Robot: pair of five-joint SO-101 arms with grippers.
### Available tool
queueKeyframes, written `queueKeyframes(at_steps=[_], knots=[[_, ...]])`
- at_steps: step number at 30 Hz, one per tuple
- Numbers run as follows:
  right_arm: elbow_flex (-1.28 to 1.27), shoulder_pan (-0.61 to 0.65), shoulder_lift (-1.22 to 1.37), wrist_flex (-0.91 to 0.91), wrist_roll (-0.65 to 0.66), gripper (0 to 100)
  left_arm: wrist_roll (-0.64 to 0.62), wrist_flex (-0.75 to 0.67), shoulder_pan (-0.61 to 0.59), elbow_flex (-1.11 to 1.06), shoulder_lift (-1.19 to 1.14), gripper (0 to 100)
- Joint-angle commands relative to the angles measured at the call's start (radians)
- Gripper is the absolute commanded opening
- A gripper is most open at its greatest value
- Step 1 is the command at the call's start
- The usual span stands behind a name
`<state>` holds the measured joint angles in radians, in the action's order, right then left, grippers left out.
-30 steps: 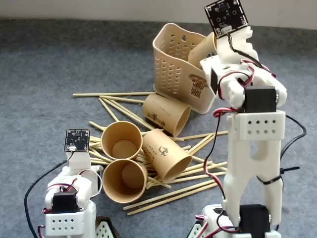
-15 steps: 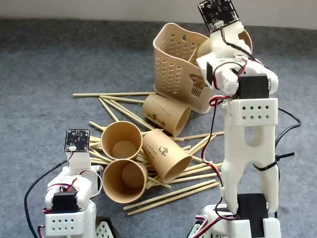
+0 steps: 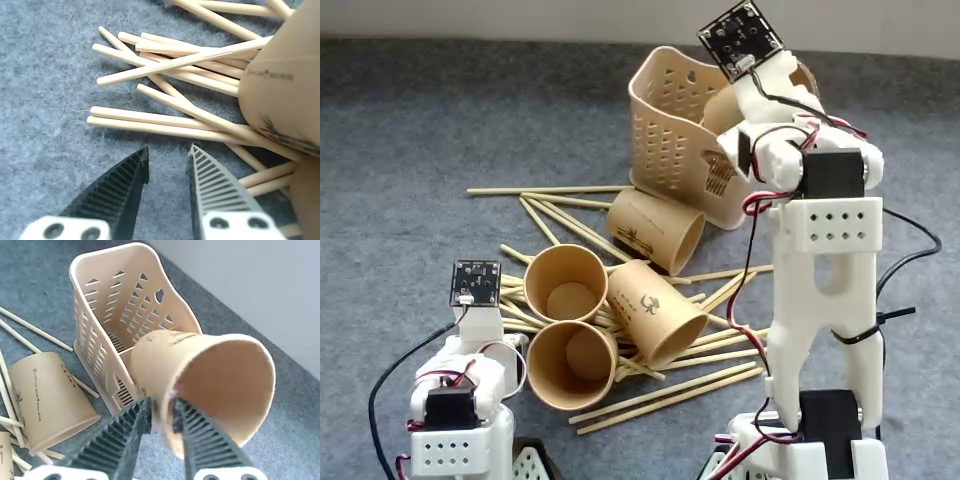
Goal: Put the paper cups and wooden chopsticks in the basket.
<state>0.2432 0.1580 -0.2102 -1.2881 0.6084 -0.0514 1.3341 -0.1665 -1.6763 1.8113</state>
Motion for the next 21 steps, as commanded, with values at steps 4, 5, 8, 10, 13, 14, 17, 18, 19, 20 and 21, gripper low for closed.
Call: queueKeyframes(at_steps=[4,5,8,10,13,14,17,18,19,20,21], knots=[[0.054,0.019,-0.039,0.005,0.003,20.2,0.0,0.002,0.001,-0.019,0.007,14],[0.051,0.025,-0.039,0.005,0.003,20.2,0.0,0.002,0.001,-0.019,0.007,14],[0.051,0.047,-0.039,0.005,0.003,20.2,0.0,0.002,0.001,-0.019,0.007,14],[0.05,0.058,-0.038,0.021,0.003,20.1,0.0,0.002,0.001,-0.019,0.007,14],[0.047,0.07,-0.036,0.077,0.003,13.5,0.0,0.002,0.001,-0.019,0.007,14],[0.047,0.074,-0.035,0.093,0.003,9.1,0.0,0.002,0.001,-0.019,0.007,14],[0.048,0.076,-0.012,0.104,0.005,1.3,0.0,0.002,0.001,-0.019,0.007,14],[0.053,0.076,-0.001,0.085,0.006,1.7,0.0,0.002,0.001,-0.019,0.007,14],[0.056,0.074,0.012,0.062,0.008,1.8,0.0,0.002,0.001,-0.019,0.007,14],[0.058,0.074,0.022,0.041,0.009,1.8,0.0,0.002,0.001,-0.019,0.007,14],[0.058,0.073,0.027,0.024,0.009,1.8,0.0,0.002,0.001,-0.019,0.007,14]])
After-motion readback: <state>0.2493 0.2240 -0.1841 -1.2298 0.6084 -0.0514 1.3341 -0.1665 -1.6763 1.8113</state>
